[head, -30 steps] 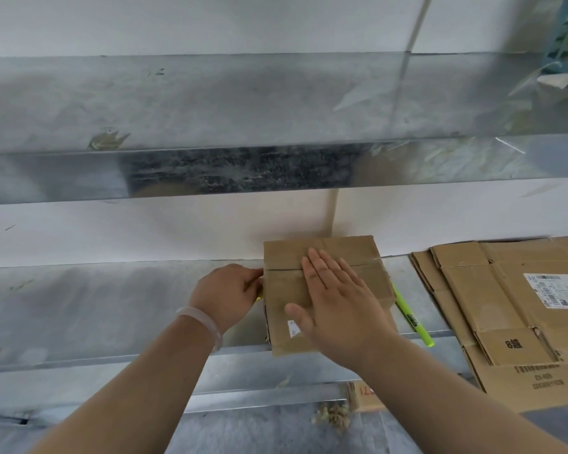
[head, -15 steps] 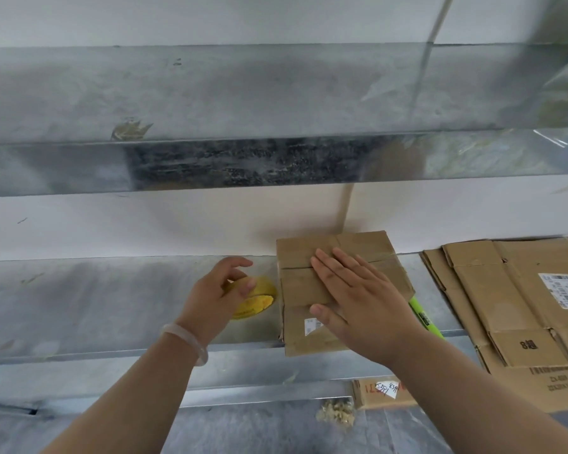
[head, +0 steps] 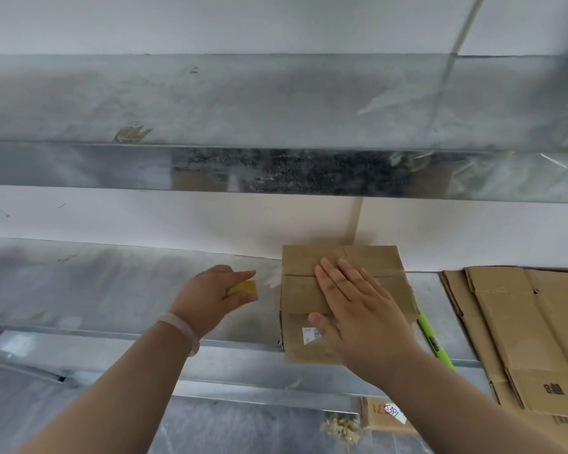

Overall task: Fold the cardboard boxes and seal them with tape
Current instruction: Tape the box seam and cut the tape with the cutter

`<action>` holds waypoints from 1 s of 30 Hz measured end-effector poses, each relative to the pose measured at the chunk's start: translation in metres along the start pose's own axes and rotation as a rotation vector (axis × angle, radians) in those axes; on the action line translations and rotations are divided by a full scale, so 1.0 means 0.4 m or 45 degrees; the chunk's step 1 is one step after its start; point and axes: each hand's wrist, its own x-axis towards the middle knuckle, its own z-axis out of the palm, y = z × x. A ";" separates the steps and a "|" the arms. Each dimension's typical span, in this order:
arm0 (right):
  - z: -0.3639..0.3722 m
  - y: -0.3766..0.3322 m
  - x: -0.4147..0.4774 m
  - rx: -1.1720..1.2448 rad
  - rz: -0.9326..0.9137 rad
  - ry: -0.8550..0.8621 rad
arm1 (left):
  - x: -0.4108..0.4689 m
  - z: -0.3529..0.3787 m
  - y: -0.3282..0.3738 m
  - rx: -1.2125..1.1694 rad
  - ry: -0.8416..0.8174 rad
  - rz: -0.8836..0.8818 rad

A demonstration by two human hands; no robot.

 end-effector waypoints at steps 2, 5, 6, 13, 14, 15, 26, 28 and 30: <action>-0.004 0.001 -0.002 0.047 -0.064 -0.001 | 0.005 0.010 0.011 0.121 -0.049 0.001; 0.002 0.008 0.001 0.095 -0.101 0.030 | 0.006 0.018 0.025 0.164 -0.050 -0.032; 0.003 0.009 0.000 0.096 -0.098 0.045 | 0.004 0.021 0.026 0.168 -0.045 -0.028; 0.000 0.012 -0.003 0.071 -0.091 0.024 | -0.037 0.039 0.015 -0.083 0.210 -0.009; 0.001 0.012 -0.003 0.077 -0.085 0.021 | -0.042 0.044 0.012 -0.159 0.233 -0.004; 0.001 0.011 -0.004 0.076 -0.077 0.029 | -0.046 0.046 0.014 -0.236 0.244 -0.007; 0.024 0.009 -0.008 -0.085 -0.073 0.261 | -0.005 0.087 0.051 -0.344 0.155 -0.014; 0.034 0.020 -0.023 -0.057 -0.124 0.414 | 0.003 0.083 0.058 -0.352 0.152 -0.009; 0.050 0.042 -0.055 0.142 0.011 0.681 | 0.009 0.082 0.061 -0.345 0.143 0.028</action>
